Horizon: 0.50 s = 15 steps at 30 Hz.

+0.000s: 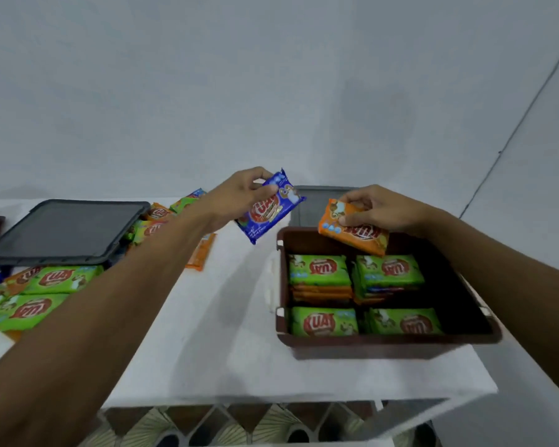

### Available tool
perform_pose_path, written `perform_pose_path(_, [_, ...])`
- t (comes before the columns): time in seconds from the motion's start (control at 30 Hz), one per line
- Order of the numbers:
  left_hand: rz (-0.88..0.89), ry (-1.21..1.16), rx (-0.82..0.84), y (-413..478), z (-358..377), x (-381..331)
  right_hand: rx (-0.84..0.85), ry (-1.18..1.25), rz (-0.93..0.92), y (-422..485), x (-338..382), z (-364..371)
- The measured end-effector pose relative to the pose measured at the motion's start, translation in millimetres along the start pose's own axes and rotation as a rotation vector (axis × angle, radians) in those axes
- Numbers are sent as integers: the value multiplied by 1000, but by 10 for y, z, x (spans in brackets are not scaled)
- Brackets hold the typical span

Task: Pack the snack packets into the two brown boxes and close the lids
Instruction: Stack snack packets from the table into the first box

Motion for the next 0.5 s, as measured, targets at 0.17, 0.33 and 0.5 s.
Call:
perform_pose_path(0.17, [101,189,219,-120,801,-310,160,-128,34,-511,-492,38])
perform_pose_path(0.33, [106,453,606,-285,1560,-64,265,-325,24,-795,-806,200])
perform_pose_path(0.5, [115,778,669,-405,1769,174,203,-663,-75,-843,-938,403])
Point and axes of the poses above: each hand's wrist, its own y-axis towards the middle knuckle, its own z-axis out of the palm, x = y × z, the point moved 6 cm from there along y, towards the middle knuckle, and after that the axes turned 9 degrees about z, right-handed, at the moved point
